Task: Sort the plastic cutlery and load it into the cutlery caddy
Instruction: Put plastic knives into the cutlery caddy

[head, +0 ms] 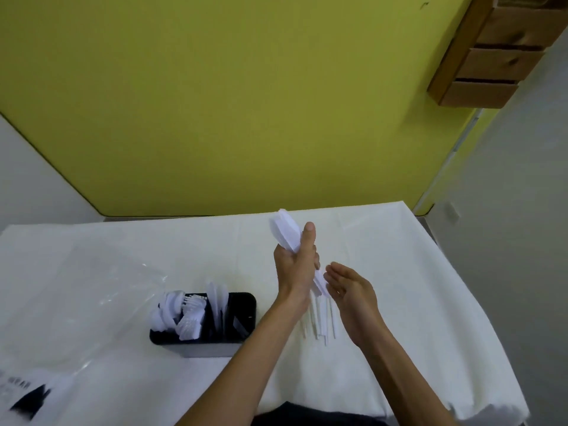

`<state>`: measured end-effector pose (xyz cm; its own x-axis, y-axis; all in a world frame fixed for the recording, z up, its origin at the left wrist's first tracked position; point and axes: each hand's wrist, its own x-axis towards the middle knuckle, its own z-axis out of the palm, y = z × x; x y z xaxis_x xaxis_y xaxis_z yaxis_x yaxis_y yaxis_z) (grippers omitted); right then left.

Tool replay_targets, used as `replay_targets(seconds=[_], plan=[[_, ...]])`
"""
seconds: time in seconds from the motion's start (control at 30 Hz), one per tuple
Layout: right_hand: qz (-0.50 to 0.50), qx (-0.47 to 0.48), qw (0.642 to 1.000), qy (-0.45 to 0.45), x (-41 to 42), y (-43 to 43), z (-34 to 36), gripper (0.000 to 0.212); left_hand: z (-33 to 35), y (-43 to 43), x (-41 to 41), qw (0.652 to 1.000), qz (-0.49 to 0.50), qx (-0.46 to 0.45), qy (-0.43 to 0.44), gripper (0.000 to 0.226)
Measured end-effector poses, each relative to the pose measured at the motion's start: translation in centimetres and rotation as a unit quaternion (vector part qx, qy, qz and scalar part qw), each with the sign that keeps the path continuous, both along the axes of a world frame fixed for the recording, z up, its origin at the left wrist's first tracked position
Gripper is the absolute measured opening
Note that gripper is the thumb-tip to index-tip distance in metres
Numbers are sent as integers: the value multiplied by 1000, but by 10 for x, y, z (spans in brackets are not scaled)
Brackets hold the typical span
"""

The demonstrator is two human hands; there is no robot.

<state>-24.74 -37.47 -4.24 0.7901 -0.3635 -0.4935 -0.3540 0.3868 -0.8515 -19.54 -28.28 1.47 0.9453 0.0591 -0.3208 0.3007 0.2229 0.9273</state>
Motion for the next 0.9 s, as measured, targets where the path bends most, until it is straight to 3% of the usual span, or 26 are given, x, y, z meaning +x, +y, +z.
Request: replay_targets(seconds=[0.1, 0.2, 0.37, 0.53, 0.63, 0.9], plan=[[124, -164, 978, -18, -7, 25, 2, 40, 13, 45, 2, 997, 5, 52, -63, 43], [265, -288, 919, -58, -13, 62, 5, 43, 19, 92, -2, 990, 44, 88, -100, 42], [386, -376, 833, -128, -25, 106, 4, 54, 15, 140, -21, 984, 109, 103, -92, 48], [420, -450, 774, -150, -28, 121, -7, 68, -2, 155, -36, 968, 124, 187, -114, 83], [416, -461, 767, -161, -27, 124, -8, 69, -6, 153, -43, 953, 114, 244, -139, 75], [407, -439, 773, -211, -29, 124, -6, 67, -17, 140, -55, 924, 92, 275, -247, 40]])
